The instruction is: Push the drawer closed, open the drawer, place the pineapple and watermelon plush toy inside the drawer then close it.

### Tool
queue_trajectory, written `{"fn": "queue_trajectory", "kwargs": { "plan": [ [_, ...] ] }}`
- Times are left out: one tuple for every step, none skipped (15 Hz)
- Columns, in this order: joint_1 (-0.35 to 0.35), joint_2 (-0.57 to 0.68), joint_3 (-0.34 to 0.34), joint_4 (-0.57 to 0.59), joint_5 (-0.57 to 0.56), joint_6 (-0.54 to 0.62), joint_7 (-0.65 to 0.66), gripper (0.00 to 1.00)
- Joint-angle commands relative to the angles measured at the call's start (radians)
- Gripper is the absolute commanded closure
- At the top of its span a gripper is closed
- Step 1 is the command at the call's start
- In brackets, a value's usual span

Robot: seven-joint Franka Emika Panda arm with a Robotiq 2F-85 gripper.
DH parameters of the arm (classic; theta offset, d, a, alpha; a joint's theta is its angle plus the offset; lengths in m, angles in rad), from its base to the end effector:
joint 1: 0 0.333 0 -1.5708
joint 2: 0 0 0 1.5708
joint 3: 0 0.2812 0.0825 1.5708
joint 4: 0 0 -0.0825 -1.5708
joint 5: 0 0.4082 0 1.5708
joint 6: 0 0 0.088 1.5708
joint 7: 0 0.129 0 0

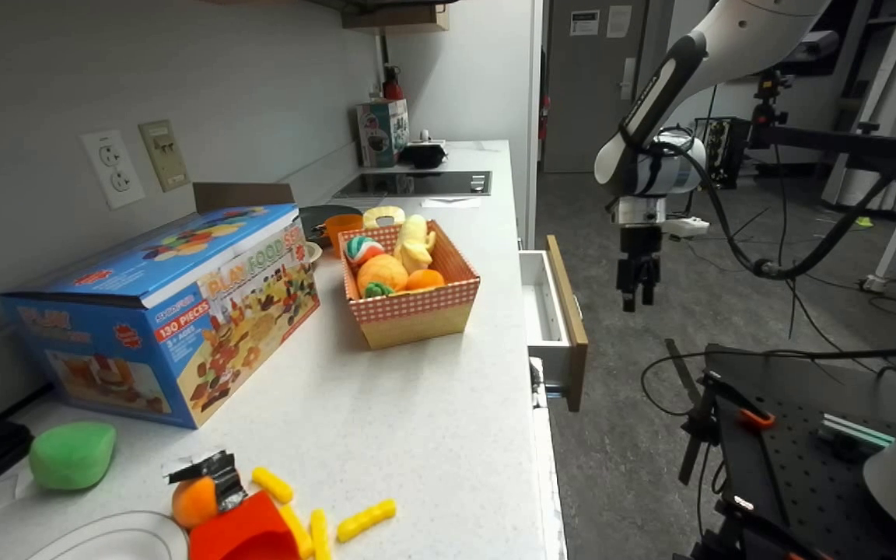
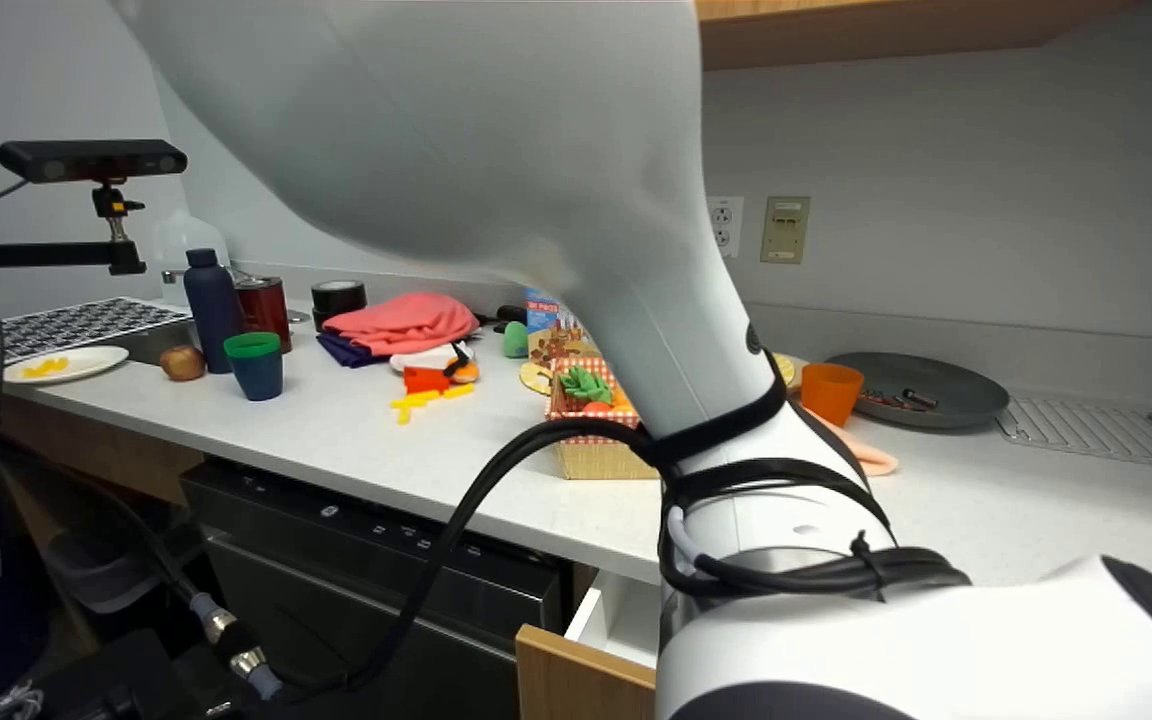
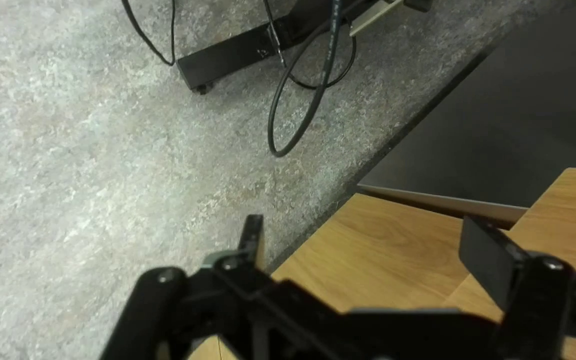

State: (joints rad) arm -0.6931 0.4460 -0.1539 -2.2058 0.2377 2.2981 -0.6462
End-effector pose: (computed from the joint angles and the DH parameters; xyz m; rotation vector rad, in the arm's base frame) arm 0.3313 -0.3753 0.0810 -2.7850 0.5453 0.2806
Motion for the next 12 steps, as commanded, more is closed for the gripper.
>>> {"fn": "queue_trajectory", "kwargs": {
  "plan": [
    [0.029,-0.169,0.003,-0.138,-0.016,0.072,-0.101,0.00],
    [0.042,-0.205,0.001,-0.169,-0.019,0.096,-0.130,0.00],
    [0.057,-0.240,-0.003,-0.197,-0.023,0.106,-0.166,0.00],
    [0.076,-0.273,-0.008,-0.224,-0.028,0.123,-0.191,0.00],
    [0.099,-0.304,-0.014,-0.251,-0.037,0.142,-0.210,0.00],
    [0.122,-0.337,-0.021,-0.277,-0.051,0.153,-0.227,0.00],
    [0.149,-0.372,-0.029,-0.308,-0.081,0.161,-0.232,0.00],
    [0.175,-0.402,-0.038,-0.332,-0.114,0.158,-0.238,0.00],
    [0.199,-0.432,-0.048,-0.356,-0.150,0.158,-0.244,0.00],
    [0.201,-0.343,-0.066,-0.276,-0.088,0.130,-0.219,0.00],
    [0.224,-0.371,-0.073,-0.301,-0.111,0.132,-0.217,0.00],
    [0.236,-0.392,-0.077,-0.319,-0.123,0.134,-0.216,0.00]
  ]
}}
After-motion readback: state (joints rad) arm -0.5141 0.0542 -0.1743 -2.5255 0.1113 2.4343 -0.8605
